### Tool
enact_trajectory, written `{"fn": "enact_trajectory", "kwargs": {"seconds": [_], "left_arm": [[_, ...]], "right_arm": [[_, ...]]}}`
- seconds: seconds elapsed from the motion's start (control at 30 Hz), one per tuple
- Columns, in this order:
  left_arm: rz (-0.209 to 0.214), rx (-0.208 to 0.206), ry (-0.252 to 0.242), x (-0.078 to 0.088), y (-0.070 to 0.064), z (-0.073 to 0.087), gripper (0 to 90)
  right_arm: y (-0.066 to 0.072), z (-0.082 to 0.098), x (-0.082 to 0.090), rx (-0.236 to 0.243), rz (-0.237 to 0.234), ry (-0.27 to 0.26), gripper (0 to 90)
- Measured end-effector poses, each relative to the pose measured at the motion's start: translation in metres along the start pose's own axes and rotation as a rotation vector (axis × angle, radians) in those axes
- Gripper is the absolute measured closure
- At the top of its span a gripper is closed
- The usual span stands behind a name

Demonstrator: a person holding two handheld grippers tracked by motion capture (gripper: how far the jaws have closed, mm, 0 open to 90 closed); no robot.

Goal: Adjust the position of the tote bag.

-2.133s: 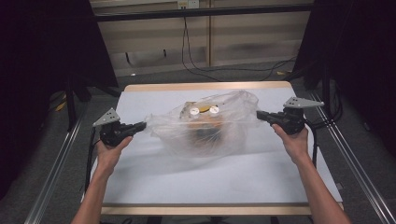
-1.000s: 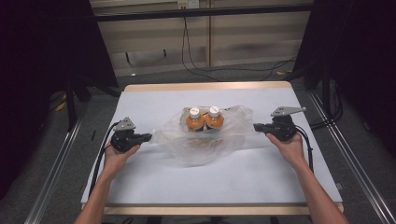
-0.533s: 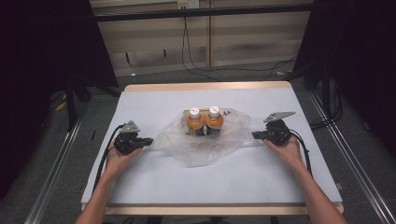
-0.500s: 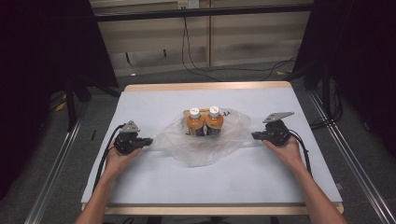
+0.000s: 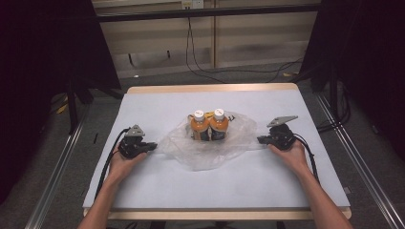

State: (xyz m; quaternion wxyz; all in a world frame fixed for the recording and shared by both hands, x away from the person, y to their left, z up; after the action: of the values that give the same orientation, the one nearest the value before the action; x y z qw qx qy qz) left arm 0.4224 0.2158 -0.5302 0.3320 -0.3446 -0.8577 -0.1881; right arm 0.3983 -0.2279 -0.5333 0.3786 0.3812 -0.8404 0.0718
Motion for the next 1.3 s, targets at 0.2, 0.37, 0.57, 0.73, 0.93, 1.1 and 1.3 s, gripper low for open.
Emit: {"fn": "enact_trajectory", "kwargs": {"seconds": [0.2, 0.37, 0.57, 0.73, 0.93, 1.1, 1.3], "left_arm": [[0.011, 0.039, -0.075, 0.008, -0.002, -0.007, 77.4], [0.012, 0.090, -0.141, 0.020, 0.002, -0.014, 61.7], [0.026, 0.156, -0.236, 0.036, 0.007, -0.023, 48.8], [0.031, 0.183, -0.289, 0.048, 0.009, -0.031, 41.3], [0.046, 0.175, -0.339, 0.059, 0.000, -0.047, 44.2], [0.067, 0.146, -0.350, 0.060, -0.014, -0.063, 53.7], [0.113, 0.034, -0.311, 0.047, -0.039, -0.081, 72.7]], "right_arm": [[0.001, -0.003, 0.004, -0.004, -0.012, -0.040, 77.6], [0.006, -0.011, 0.015, -0.003, -0.035, -0.116, 61.4], [0.012, -0.023, 0.033, 0.010, -0.042, -0.221, 48.4], [0.016, -0.031, 0.044, 0.007, -0.052, -0.270, 43.1], [0.026, -0.047, 0.061, 0.022, -0.079, -0.332, 42.6], [0.041, -0.057, 0.063, 0.061, -0.126, -0.336, 58.2], [0.069, -0.072, 0.044, 0.141, -0.206, -0.272, 80.3]]}}
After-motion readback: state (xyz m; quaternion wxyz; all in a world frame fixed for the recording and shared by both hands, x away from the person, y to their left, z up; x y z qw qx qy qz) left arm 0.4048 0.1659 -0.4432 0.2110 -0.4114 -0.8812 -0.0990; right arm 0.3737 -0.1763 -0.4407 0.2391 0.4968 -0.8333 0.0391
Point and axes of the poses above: each handheld gripper's, and its own axes: x roughly backward along the jaws, z roughly out of its underside, y roughly to its left, the point moved 7 cm from there along -x, roughly forward along the jaws, and after that the axes turned 10 degrees about -z, right-handed, at the moved point
